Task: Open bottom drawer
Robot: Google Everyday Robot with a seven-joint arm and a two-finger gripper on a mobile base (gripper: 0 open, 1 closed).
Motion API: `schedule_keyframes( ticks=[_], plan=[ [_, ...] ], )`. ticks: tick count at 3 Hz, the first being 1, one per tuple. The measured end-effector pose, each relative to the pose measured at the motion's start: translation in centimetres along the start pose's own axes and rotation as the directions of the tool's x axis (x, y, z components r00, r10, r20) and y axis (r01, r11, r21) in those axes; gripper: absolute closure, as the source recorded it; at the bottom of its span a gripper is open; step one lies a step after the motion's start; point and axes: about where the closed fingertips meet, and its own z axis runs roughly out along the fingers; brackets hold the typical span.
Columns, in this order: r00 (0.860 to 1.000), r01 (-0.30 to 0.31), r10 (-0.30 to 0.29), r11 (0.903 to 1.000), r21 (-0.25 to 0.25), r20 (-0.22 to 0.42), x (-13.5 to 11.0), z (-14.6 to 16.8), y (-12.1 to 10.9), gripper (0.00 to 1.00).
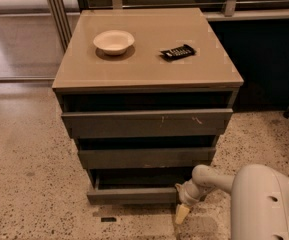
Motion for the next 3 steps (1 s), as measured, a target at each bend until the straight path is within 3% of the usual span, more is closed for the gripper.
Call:
schedule_keyframes(
  ticks=[2,3],
  plan=[
    [0.999,-0.046,0.043,0.9925,-0.113,-0.027,0.7,-1.6,4.0,0.0],
    [0.999,-0.046,0.043,0.9925,-0.113,-0.027,0.7,-1.6,4.0,0.0]
  ],
)
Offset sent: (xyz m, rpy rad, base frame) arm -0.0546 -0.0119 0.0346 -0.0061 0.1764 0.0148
